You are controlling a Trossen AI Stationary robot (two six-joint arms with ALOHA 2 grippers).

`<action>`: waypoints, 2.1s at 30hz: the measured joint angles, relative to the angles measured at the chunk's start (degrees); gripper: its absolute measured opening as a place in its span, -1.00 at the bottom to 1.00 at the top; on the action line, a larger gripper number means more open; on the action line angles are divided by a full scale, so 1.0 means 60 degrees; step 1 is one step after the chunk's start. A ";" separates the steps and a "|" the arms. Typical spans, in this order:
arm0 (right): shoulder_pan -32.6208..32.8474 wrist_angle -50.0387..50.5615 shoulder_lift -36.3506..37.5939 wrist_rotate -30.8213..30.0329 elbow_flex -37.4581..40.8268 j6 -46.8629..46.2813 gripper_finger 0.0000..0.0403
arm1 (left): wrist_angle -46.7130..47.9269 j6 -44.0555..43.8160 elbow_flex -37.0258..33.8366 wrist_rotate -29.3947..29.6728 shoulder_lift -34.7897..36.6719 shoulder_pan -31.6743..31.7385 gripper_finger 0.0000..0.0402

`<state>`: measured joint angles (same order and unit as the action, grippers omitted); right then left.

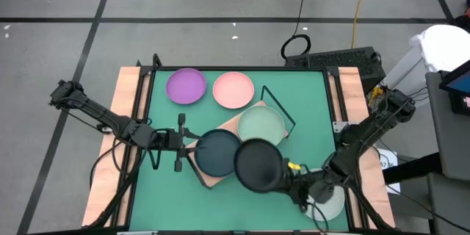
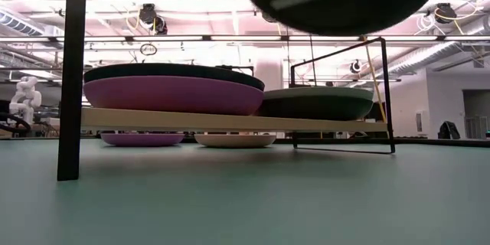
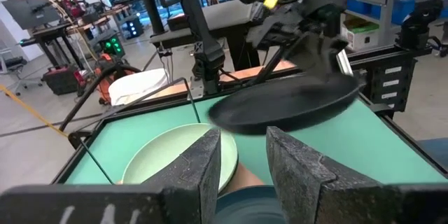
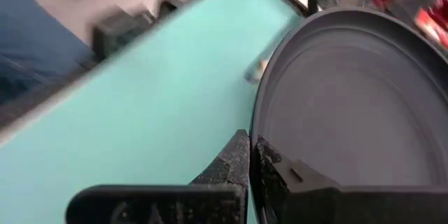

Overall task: Place and stack plates onto a shelf
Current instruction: Stack the black plate on top of the green plate on the shelf

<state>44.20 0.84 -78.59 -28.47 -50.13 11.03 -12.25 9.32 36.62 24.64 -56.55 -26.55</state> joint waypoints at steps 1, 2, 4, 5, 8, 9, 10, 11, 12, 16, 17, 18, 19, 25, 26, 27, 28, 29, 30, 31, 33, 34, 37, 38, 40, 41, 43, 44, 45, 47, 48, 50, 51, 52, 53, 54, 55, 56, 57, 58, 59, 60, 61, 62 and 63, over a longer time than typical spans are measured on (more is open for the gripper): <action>-0.0167 0.0210 0.0040 0.0004 0.0000 -0.0011 -1.00 | 0.0000 0.0001 0.0000 0.0000 0.0000 0.0000 -0.39; -0.0343 0.0398 0.0070 0.0004 0.0000 -0.0010 -1.00 | 0.0000 0.0006 0.0000 0.0000 0.0000 0.0000 -0.39; -0.0730 0.0499 0.0102 0.0018 0.0000 0.0043 -1.00 | -0.0004 0.0087 0.0000 0.0000 0.0000 0.0000 -0.39; -0.0916 0.0517 0.0116 0.0029 -0.0003 0.0083 -1.00 | -0.0004 0.0121 0.0000 0.0000 0.0000 0.0000 -0.39; -0.1524 0.0799 0.0177 0.0227 -0.0003 0.0128 -0.99 | -0.0011 0.0128 0.0000 -0.0003 0.0000 0.0043 -0.39; -0.1747 0.0829 0.0179 0.0417 -0.0004 0.0131 -0.99 | -0.0011 0.0122 0.0000 -0.0002 0.0000 0.0076 -0.39; -0.1954 0.0896 0.0179 0.0593 -0.0004 0.0137 -0.99 | -0.0011 0.0110 0.0000 0.0000 0.0000 0.0109 -0.39; -0.2156 0.0994 0.0179 0.0748 -0.0004 0.0135 -0.99 | -0.0011 0.0091 0.0000 0.0000 0.0000 0.0152 -0.39; -0.2338 0.1057 0.0175 0.0853 -0.0004 0.0139 -0.99 | -0.0010 0.0061 0.0000 0.0000 0.0000 0.0181 -0.39; -0.2933 0.1336 0.0175 0.1027 -0.0004 0.0283 -0.99 | -0.0007 -0.0089 0.0000 -0.0004 0.0000 0.0283 -0.39; -0.3061 0.1367 0.0173 0.1049 -0.0004 0.0288 -0.99 | -0.0004 -0.0116 0.0000 -0.0004 0.0000 0.0297 -0.39; -0.3185 0.1423 0.0171 0.1074 -0.0004 0.0288 -0.99 | -0.0003 -0.0149 0.0000 -0.0004 0.0000 0.0295 -0.39; -0.3316 0.1506 0.0171 0.1147 -0.0004 0.0293 -0.99 | -0.0005 -0.0154 0.0000 -0.0004 0.0000 0.0295 -0.39; -0.4030 0.1722 0.0171 0.1797 -0.0004 0.0291 -0.98 | -0.0004 -0.0185 0.0000 -0.0007 0.0000 0.0295 -0.39; -0.4113 0.1739 0.0171 0.1799 -0.0004 0.0291 -0.98 | 0.0000 -0.0185 0.0000 -0.0007 0.0000 0.0295 -0.39; -0.4178 0.1766 0.0171 0.1801 -0.0004 0.0285 -0.98 | 0.0000 -0.0188 0.0000 -0.0007 0.0000 0.0295 -0.39; -0.4226 0.1780 0.0171 0.1797 -0.0004 0.0284 -0.98 | 0.0000 -0.0191 0.0000 -0.0007 0.0000 0.0295 -0.39; -0.4265 0.1796 0.0171 0.1801 -0.0004 0.0282 -0.98 | 0.0003 -0.0203 0.0000 -0.0007 0.0000 0.0295 -0.39; -0.4299 0.1841 0.0171 0.1807 -0.0004 0.0255 -0.98 | 0.0004 -0.0211 0.0000 -0.0007 0.0000 0.0295 -0.39; -0.4326 0.1901 0.0171 0.1804 -0.0004 0.0171 -0.98 | 0.0004 -0.0211 0.0000 -0.0007 0.0000 0.0295 -0.39; -0.4374 0.2029 0.0171 0.1821 -0.0004 0.0001 -0.98 | 0.0004 -0.0211 0.0000 -0.0007 0.0000 0.0295 -0.39; -0.4377 0.2074 0.0171 0.1818 -0.0004 -0.0063 -0.98 | 0.0004 -0.0211 0.0000 -0.0007 0.0000 0.0295 -0.39; -0.4374 0.2152 0.0171 0.1821 -0.0004 -0.0149 -0.98 | 0.0007 -0.0211 0.0000 -0.0007 0.0000 0.0295 -0.39; -0.4374 0.2151 0.0171 0.1860 -0.0004 -0.0153 -0.98 | 0.0004 -0.0211 0.0000 -0.0007 0.0000 0.0295 -0.39; -0.4374 0.2142 0.0171 0.2086 -0.0004 -0.0217 -0.98 | 0.0004 -0.0211 0.0000 -0.0010 0.0000 0.0295 -0.39; -0.4374 0.2147 0.0171 0.2156 -0.0004 -0.0277 -0.98 | 0.0007 -0.0210 0.0000 -0.0007 0.0000 0.0295 -0.39; -0.4374 0.2157 0.0171 0.2224 -0.0004 -0.0366 -0.98 | 0.0007 -0.0209 0.0000 -0.0007 0.0000 0.0295 -0.39; -0.4383 0.2182 0.0171 0.2254 -0.0004 -0.0415 -0.98 | 0.0007 -0.0207 0.0000 -0.0011 0.0000 0.0295 -0.39; -0.4406 0.2222 0.0171 0.2262 -0.0004 -0.0466 -0.98 | 0.0007 -0.0207 0.0000 -0.0011 0.0000 0.0295 -0.39; -0.4438 0.2357 0.0168 0.2264 -0.0004 -0.0578 -0.98 | 0.0007 -0.0207 0.0000 -0.0010 0.0000 0.0295 -0.39; -0.4461 0.2434 0.0168 0.2266 -0.0004 -0.0655 -0.98 | 0.0007 -0.0207 0.0000 -0.0010 0.0000 0.0295 -0.39; -0.4501 0.2503 0.0168 0.2266 -0.0004 -0.0729 -0.98 | 0.0007 -0.0207 0.0000 -0.0011 0.0000 0.0295 -0.39; -0.4501 0.2500 0.0168 0.2266 -0.0004 -0.0729 -0.98 | 0.0009 -0.0207 0.0000 -0.0011 0.0000 0.0295 -0.39; -0.4501 0.2497 0.0168 0.2266 -0.0004 -0.0729 -0.98 | 0.0007 -0.0207 0.0000 -0.0011 0.0000 0.0295 -0.39; -0.4501 0.2484 0.0168 0.2266 -0.0004 -0.0729 -0.98 | 0.0007 -0.0207 0.0000 -0.0011 0.0000 0.0295 -0.39; -0.4501 0.2483 0.0168 0.2268 -0.0004 -0.0725 -0.98 | 0.0007 -0.0207 0.0000 -0.0011 0.0000 0.0295 -0.39; -0.4501 0.2490 0.0168 0.2269 -0.0004 -0.0725 -0.98 | 0.0009 -0.0207 0.0000 -0.0011 0.0000 0.0295 -0.39; -0.4501 0.2492 0.0168 0.2269 -0.0004 -0.0729 -0.98 | 0.0007 -0.0207 0.0000 -0.0011 0.0000 0.0295 -0.39; -0.4501 0.2488 0.0168 0.2269 -0.0004 -0.0729 -0.98 | 0.0007 -0.0207 0.0000 -0.0011 0.0000 0.0295 -0.39; -0.4501 0.2492 0.0164 0.2266 -0.0004 -0.0729 -0.98 | 0.0007 -0.0203 0.0000 -0.0011 0.0000 0.0295 -0.39; -0.4501 0.2489 0.0147 0.2266 -0.0004 -0.0729 -0.98 | 0.0007 -0.0203 0.0000 -0.0011 0.0000 0.0295 -0.39; -0.4501 0.2490 0.0136 0.2266 -0.0007 -0.0729 -0.98 | 0.0007 -0.0203 0.0000 -0.0011 0.0000 0.0295 -0.39; -0.4501 0.2514 0.0131 0.2269 -0.0007 -0.0729 -0.98 | 0.0007 -0.0205 0.0000 -0.0011 0.0000 0.0295 -0.39; -0.4500 0.2538 0.0128 0.2269 -0.0007 -0.0729 -0.98 | 0.0007 -0.0203 0.0000 -0.0011 0.0000 0.0295 -0.39; -0.4501 0.2550 0.0128 0.2269 -0.0007 -0.0729 -0.98 | 0.0007 -0.0205 0.0000 -0.0011 0.0000 0.0295 -0.39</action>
<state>17.19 16.14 -77.82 -14.85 -50.17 6.66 -12.21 8.09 36.62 24.58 -56.55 -24.77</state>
